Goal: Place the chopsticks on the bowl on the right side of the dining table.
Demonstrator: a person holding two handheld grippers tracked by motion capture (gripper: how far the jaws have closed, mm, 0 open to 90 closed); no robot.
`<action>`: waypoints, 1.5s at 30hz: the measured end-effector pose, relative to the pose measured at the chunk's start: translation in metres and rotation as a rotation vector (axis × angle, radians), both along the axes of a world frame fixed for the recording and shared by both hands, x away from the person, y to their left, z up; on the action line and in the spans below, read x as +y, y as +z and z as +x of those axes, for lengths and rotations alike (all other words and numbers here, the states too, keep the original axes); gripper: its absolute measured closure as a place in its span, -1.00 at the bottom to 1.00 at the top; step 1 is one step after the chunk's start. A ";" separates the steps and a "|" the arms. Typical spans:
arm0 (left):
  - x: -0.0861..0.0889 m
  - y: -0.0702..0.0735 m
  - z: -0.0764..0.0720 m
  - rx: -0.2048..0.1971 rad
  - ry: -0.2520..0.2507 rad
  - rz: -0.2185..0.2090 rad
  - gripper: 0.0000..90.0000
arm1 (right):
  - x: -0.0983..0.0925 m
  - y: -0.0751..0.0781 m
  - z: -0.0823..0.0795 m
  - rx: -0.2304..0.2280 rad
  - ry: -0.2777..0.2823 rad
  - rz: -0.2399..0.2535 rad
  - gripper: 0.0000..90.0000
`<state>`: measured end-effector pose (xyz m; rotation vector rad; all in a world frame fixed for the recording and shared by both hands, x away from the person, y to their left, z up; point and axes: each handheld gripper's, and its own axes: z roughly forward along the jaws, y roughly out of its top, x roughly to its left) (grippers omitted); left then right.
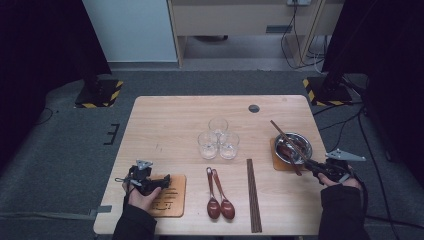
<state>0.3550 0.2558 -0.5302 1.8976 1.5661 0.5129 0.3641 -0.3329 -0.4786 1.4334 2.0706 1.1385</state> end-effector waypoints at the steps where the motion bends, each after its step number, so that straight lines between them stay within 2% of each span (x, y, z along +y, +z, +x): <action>1: 0.000 0.000 0.000 0.000 0.000 0.000 -0.98 | 0.000 0.000 0.000 0.000 0.000 0.000 0.77; 12: 0.000 0.000 0.000 0.000 0.000 0.000 -0.98 | -0.001 -0.004 0.001 0.042 -0.010 -0.012 0.76; 23: 0.000 0.000 0.000 0.000 0.000 0.000 -0.98 | -0.009 -0.005 0.001 0.040 -0.034 -0.018 0.67; 34: 0.000 0.000 0.000 0.000 0.000 0.000 -0.98 | -0.020 -0.008 0.001 0.030 -0.105 -0.018 0.54; 45: 0.000 0.000 0.000 0.000 0.000 0.000 -0.98 | -0.026 -0.010 0.003 0.009 -0.139 -0.030 0.45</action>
